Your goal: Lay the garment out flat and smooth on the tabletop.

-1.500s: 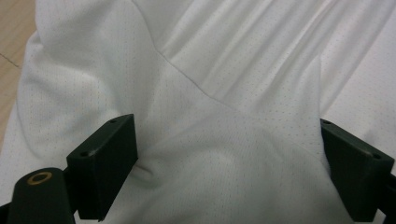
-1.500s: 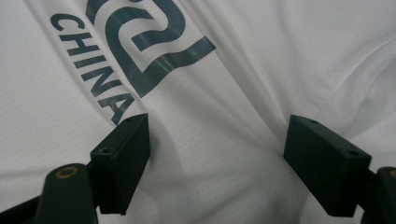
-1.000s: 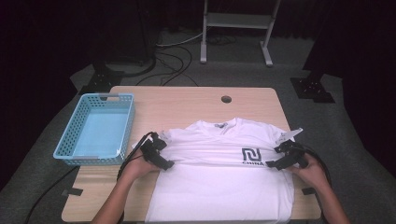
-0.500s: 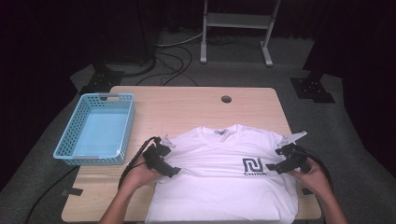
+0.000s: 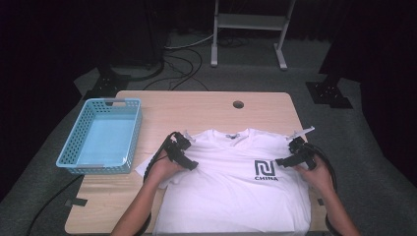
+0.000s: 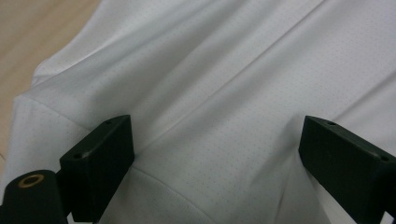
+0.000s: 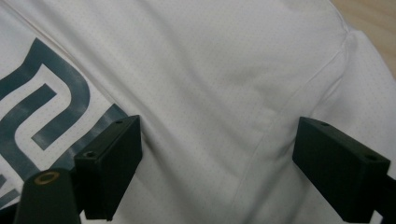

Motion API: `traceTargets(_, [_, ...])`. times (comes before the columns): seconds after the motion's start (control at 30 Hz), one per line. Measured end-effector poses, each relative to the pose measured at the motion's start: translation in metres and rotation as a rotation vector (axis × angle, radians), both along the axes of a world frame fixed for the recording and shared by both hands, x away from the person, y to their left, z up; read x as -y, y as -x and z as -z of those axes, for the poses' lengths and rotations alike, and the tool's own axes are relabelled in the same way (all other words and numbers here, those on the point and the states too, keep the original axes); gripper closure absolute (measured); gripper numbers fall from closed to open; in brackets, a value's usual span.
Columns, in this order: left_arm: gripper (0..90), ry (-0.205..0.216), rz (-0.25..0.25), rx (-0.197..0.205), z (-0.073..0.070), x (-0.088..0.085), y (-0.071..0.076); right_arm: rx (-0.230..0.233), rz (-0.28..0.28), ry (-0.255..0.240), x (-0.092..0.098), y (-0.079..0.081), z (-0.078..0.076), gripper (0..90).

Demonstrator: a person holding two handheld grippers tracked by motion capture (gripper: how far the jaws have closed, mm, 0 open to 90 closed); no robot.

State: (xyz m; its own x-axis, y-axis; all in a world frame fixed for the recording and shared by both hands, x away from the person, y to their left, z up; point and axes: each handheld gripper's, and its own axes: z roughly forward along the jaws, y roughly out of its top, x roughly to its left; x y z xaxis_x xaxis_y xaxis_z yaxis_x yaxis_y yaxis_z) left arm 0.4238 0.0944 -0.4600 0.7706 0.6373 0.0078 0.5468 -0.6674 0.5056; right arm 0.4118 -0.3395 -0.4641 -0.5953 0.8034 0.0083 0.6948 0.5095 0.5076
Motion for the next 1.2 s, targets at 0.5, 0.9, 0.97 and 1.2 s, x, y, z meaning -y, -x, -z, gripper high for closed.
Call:
traceTargets(0.5, [9.7,0.067,-0.046,0.054,-0.001,0.002,-0.078,-0.037,0.109,0.022,-0.004,-0.086,-0.002,9.8])
traceTargets(0.9, [9.2,0.103,-0.076,0.011,-0.012,-0.005,-0.006,0.000,0.168,-0.071,0.004,-0.029,-0.012,10.4])
traceTargets(0.97, [6.3,0.080,-0.081,0.011,-0.007,-0.003,0.004,-0.007,0.177,-0.035,-0.002,-0.022,-0.008,10.2])
traceTargets(1.2, [3.0,0.009,-0.099,0.023,0.004,-0.007,-0.001,-0.068,0.213,0.034,-0.008,-0.029,-0.001,5.5])
